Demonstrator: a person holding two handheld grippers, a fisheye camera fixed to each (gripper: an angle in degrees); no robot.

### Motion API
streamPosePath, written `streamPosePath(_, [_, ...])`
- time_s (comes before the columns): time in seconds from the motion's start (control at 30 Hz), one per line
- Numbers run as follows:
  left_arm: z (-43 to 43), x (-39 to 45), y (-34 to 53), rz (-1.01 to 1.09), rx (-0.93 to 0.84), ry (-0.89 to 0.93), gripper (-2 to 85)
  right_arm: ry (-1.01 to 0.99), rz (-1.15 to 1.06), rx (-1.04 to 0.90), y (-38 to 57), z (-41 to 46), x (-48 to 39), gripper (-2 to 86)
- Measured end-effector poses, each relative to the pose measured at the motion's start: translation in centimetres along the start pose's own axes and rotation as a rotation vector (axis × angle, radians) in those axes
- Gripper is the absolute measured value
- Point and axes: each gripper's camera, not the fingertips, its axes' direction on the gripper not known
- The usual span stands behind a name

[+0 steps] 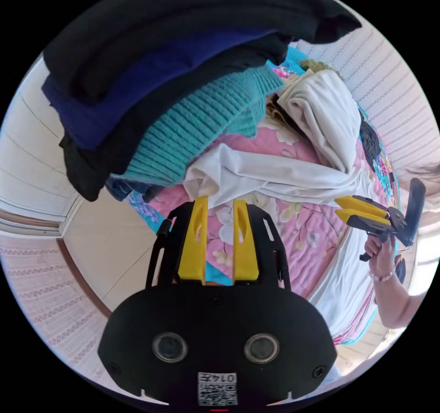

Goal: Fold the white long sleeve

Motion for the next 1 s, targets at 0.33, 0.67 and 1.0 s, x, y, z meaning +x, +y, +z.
streamPosePath(0.33, [-7.0, -4.2, 2.6, 0.002, 0.071, 0.105, -0.9, -0.075, -0.030, -0.136, -1.6, 4.0, -1.2, 0.3])
streamPosePath(0.67, [-0.7, -4.8, 2.9, 0.016, 0.039, 0.137, 4.9, -0.058, -0.102, -0.310, 0.1, 5.5, -3.1, 2.1])
streamPosePath(1.0, [3.8, -3.9, 1.5, 0.023, 0.081, 0.158, -0.8, 0.029, -0.145, -0.166, -3.5, 7.2, -6.0, 6.2])
